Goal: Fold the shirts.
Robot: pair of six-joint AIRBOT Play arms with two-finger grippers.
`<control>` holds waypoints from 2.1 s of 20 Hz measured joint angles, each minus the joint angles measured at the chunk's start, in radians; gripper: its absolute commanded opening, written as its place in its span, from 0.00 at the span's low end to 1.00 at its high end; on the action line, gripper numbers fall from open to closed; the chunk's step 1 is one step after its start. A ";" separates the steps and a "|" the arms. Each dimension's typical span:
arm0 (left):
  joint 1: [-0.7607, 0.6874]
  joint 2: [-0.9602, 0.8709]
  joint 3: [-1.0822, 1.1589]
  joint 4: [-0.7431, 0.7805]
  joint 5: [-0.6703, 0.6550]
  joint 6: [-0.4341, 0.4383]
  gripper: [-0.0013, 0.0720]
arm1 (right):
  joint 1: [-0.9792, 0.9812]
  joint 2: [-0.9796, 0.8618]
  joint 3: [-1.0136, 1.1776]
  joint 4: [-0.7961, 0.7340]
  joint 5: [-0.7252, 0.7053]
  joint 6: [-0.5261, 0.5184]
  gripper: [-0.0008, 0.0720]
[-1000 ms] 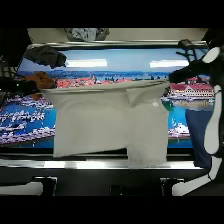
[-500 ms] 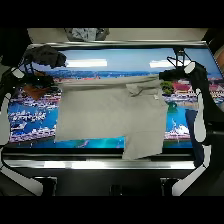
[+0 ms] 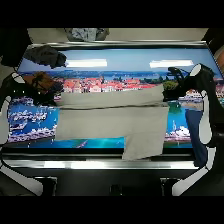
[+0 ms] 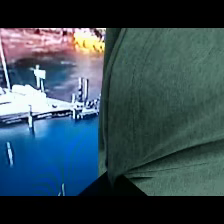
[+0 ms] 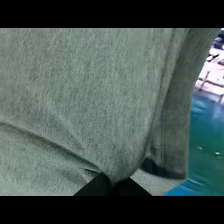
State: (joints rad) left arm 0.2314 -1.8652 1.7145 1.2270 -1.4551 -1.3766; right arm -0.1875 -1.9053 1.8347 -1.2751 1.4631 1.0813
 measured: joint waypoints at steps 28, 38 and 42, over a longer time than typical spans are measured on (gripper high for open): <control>0.156 0.435 -0.809 -0.049 0.091 -0.003 0.80 | -0.235 0.320 -0.300 -0.016 0.203 -0.102 0.85; 0.091 0.451 -0.908 -0.121 0.201 0.010 0.06 | -0.240 0.449 -0.597 -0.047 0.151 -0.137 0.92; 0.087 0.451 -0.910 -0.127 0.204 0.027 0.06 | -0.238 0.550 -0.890 0.072 0.029 -0.183 0.84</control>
State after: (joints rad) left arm 0.3180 -1.4139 0.8043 1.1000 -1.2507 -1.3499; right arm -0.4259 -1.3556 0.9443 -1.2026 1.4921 0.8986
